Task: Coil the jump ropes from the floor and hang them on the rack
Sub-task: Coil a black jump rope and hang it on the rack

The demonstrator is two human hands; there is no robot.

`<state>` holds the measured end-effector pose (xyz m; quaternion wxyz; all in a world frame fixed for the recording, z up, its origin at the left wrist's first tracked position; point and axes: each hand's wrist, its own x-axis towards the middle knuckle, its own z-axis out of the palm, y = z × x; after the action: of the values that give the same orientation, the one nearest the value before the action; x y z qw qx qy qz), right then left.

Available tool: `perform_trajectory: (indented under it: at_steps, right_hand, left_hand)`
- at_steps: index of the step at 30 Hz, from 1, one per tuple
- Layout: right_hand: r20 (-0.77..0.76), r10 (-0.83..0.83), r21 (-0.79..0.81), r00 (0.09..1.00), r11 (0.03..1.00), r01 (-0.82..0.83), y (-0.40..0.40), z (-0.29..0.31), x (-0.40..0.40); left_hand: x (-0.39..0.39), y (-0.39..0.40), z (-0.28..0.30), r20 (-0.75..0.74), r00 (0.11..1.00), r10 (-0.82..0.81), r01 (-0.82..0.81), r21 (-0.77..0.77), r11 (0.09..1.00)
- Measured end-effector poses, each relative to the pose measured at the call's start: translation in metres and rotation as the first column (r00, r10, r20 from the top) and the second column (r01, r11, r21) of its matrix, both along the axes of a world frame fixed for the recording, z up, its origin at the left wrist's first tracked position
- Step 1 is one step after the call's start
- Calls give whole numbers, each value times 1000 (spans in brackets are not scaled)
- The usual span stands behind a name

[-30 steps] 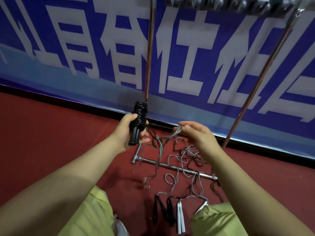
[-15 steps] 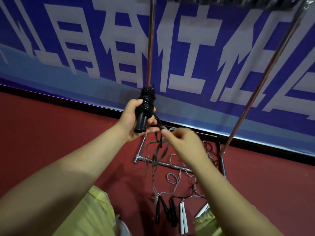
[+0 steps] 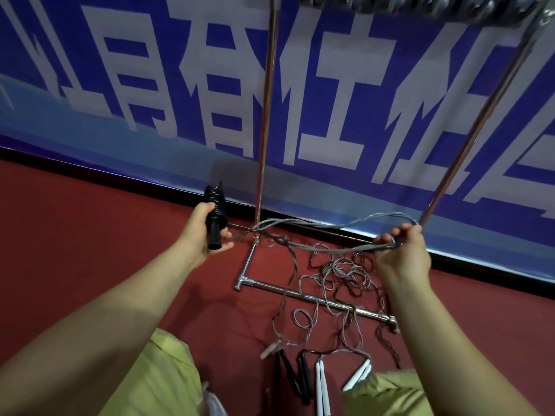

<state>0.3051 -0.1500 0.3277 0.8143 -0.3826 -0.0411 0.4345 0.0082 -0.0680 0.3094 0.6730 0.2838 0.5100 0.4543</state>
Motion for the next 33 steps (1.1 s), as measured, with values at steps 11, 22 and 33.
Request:
perform_trajectory:
  at_steps: [11,22,33]
  right_hand:
    - [641,651,-696,406,716,-49,-6,-16,-23]
    - [721,668,-690,-187,663,-292,-2,-25,-86]
    - [724,424,-539,544,840,62,-13,-26,-26]
  left_hand:
    - [30,-10,6,75,983,-170,163,90,982]
    - [50,-29,24,56,932,-359,342,202,918]
    - [-2,-12,3,128,991,-34,30,35,999]
